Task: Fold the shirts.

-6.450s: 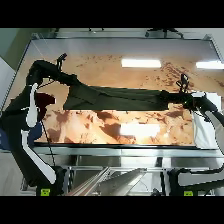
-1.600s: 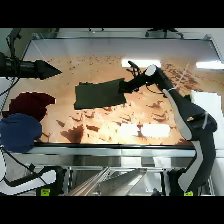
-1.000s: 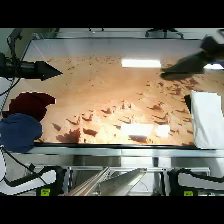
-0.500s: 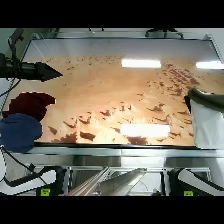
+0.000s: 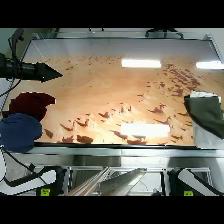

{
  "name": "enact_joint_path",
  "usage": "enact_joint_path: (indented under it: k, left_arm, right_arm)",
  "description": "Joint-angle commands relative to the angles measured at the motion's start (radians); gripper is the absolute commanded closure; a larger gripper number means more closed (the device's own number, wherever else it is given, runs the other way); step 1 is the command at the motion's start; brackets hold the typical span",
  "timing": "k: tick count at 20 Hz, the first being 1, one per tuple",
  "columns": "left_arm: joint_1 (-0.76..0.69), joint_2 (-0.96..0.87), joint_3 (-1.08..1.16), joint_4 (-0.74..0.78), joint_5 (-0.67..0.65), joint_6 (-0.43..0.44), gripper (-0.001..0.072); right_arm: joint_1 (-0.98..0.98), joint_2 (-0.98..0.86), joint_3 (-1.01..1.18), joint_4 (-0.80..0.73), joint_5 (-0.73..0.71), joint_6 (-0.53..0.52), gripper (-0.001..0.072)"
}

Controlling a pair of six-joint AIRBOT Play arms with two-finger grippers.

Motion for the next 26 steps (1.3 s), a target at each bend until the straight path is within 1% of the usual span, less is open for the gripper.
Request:
enact_joint_path:
  k: [1,5,7,8,9,10,11,12,14,16,17,19,22,24,26]
  left_arm:
    - [0.0,0.001,0.0,0.0,-0.001,-0.001,0.069]
    - [0.0,0.001,0.0,0.0,-0.001,-0.001,0.069]
    - [0.0,0.001,0.0,0.0,-0.006,-0.001,0.069]
    - [0.0,0.001,0.0,0.0,-0.012,-0.001,0.069]
    - [0.0,0.001,0.0,-0.001,-0.017,-0.001,0.069]
    - [0.0,0.001,0.0,-0.002,-0.017,-0.001,0.069]
    - [0.0,0.001,0.0,-0.001,-0.016,-0.001,0.069]
    - [0.0,0.001,0.0,-0.001,-0.014,-0.001,0.069]
    - [0.0,0.01,0.0,0.001,0.003,-0.001,0.0691]
    - [0.0,0.045,-0.026,0.001,0.029,-0.002,0.0691]
    - [0.0,0.087,-0.077,0.001,0.025,-0.002,0.0691]
    - [0.0,0.189,-0.23,0.005,0.018,-0.002,0.0691]
    - [-0.019,0.381,-0.554,0.071,-0.049,0.003,0.0691]
    - [-0.056,0.493,-0.767,0.101,-0.095,0.018,0.0691]
    - [-0.1,0.568,-0.898,0.103,-0.098,0.02,0.0691]
  right_arm:
    - [-0.002,0.007,-0.074,-0.027,0.006,0.027,0.0011]
    - [-0.002,0.006,-0.064,-0.008,0.004,0.027,0.0011]
    - [-0.002,0.006,-0.032,0.064,-0.022,0.027,0.0015]
    - [0.001,0.007,-0.014,0.129,-0.035,0.027,0.0048]
    - [0.006,0.007,0.002,0.222,-0.052,0.026,0.0298]
    - [0.016,0.008,0.011,0.319,-0.075,0.003,0.0564]
    - [0.034,0.013,0.011,0.406,-0.102,-0.024,0.0688]
    - [0.062,0.023,0.01,0.465,-0.126,-0.058,0.0691]
    - [0.146,0.069,-0.003,0.464,-0.17,-0.08,0.0693]
    - [0.249,0.168,-0.085,0.465,-0.259,-0.119,0.0694]
    - [0.309,0.232,-0.153,0.464,-0.297,-0.142,0.0693]
    - [0.421,0.355,-0.317,0.464,-0.344,-0.158,0.0694]
    - [0.583,0.523,-0.632,0.465,-0.478,-0.158,0.0692]
    - [0.654,0.58,-0.798,0.465,-0.543,-0.179,0.0693]
    - [0.678,0.596,-0.861,0.467,-0.553,-0.193,0.0693]
